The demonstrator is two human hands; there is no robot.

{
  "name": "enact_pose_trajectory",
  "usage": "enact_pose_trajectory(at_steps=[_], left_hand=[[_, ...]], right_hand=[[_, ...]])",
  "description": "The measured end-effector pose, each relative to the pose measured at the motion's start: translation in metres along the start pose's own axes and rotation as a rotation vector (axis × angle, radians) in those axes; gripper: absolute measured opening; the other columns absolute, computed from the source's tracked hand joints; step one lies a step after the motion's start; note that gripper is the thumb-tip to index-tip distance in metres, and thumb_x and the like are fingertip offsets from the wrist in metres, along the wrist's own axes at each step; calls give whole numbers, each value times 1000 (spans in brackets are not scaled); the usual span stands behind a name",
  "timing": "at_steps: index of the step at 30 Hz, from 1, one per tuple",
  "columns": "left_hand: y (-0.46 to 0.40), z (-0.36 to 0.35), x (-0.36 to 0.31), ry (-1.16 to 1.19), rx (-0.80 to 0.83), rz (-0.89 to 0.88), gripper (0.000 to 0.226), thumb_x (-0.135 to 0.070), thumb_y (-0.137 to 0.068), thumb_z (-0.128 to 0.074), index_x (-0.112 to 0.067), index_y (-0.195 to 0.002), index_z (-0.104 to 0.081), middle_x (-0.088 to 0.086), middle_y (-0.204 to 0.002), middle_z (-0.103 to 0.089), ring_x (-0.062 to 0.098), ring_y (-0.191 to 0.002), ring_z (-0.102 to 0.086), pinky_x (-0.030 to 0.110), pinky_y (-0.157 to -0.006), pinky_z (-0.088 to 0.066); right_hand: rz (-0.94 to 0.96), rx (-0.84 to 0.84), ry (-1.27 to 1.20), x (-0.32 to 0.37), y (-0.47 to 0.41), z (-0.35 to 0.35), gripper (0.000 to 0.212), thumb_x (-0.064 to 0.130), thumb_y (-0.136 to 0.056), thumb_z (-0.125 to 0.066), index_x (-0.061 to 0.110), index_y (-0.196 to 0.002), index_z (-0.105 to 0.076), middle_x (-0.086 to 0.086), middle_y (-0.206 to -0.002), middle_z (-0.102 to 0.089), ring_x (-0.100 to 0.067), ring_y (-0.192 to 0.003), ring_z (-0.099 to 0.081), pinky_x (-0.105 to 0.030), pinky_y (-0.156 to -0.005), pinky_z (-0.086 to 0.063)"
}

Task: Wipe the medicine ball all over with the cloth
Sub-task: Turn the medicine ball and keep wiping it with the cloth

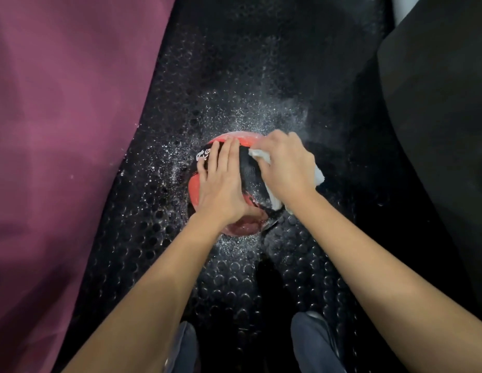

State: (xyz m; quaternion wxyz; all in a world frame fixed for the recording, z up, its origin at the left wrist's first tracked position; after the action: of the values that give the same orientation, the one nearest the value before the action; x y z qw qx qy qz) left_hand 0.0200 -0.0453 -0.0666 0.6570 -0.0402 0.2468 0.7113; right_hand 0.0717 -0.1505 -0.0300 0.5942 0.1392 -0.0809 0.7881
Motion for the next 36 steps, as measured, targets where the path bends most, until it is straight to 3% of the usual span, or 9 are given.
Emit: enact_pose_trajectory(at_steps=[6, 11, 17, 22, 28, 32, 36], left_hand=[[3, 1, -1, -5, 29, 14, 152, -63, -49, -85, -13, -152, 15, -6, -161, 15, 16, -147, 19, 53, -118, 7], [4, -2, -9, -8, 21, 6, 149, -60, -52, -85, -12, -152, 14, -5, -161, 14, 17, -147, 19, 55, -117, 6], [4, -2, -4, -4, 19, 4, 151, -62, -50, -85, -13, -153, 13, -5, -161, 14, 17, -147, 18, 54, -117, 6], [5, -2, -4, 7, 3, 10, 147, -59, -54, -85, -12, -153, 12, -4, -161, 14, 17, -147, 19, 55, -118, 5], [0, 0, 0, -14, 39, -9, 153, -68, -48, -82, -14, -152, 16, -5, -161, 17, 17, -147, 19, 54, -118, 5], [-6, 9, 18, -22, 147, -82, 158, -70, -42, -83, -21, -151, 22, -6, -159, 24, 19, -147, 21, 53, -116, 8], [-8, 9, 21, -41, 33, -64, 152, -68, -46, -83, -25, -153, 15, -4, -161, 13, 23, -148, 12, 54, -117, 7]], right_hand=[[-177, -43, -166, -32, 14, 4, 18, 30, -94, -55, 31, -104, -69, 7, -107, -61, -21, -103, -51, -34, -72, -39], [-3, -15, 12, 5, -7, 4, 21, 23, -95, -48, 28, -103, -67, 3, -103, -58, -21, -102, -49, -31, -63, -30], [-187, -42, -108, -32, 3, 5, 16, 29, -93, -55, 30, -96, -70, 4, -99, -62, -24, -98, -55, -30, -65, -32], [30, 4, 90, 13, -3, 0, 26, 26, -97, -46, 28, -116, -63, 5, -113, -55, -19, -109, -45, -31, -64, -31], [-204, -25, -180, -36, 6, 0, 17, 32, -93, -56, 32, -105, -69, 4, -109, -62, -22, -106, -53, -33, -75, -40], [-177, -19, -184, -27, -14, 1, 15, 31, -93, -57, 32, -98, -70, 3, -103, -64, -24, -104, -56, -35, -77, -43], [-97, 48, -73, -18, -44, 0, 19, 28, -95, -53, 30, -105, -69, 0, -109, -61, -25, -109, -52, -34, -74, -39]])
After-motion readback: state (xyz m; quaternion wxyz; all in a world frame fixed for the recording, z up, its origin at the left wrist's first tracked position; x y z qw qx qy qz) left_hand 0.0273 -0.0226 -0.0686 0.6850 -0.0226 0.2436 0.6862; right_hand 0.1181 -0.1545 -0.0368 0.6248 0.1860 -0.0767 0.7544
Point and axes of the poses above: each hand's wrist, its own y-axis away from the middle knuckle, its own z-axis out of the back of the hand, x = y × z, the point moved 5 cm from there along -y, towards the middle knuckle
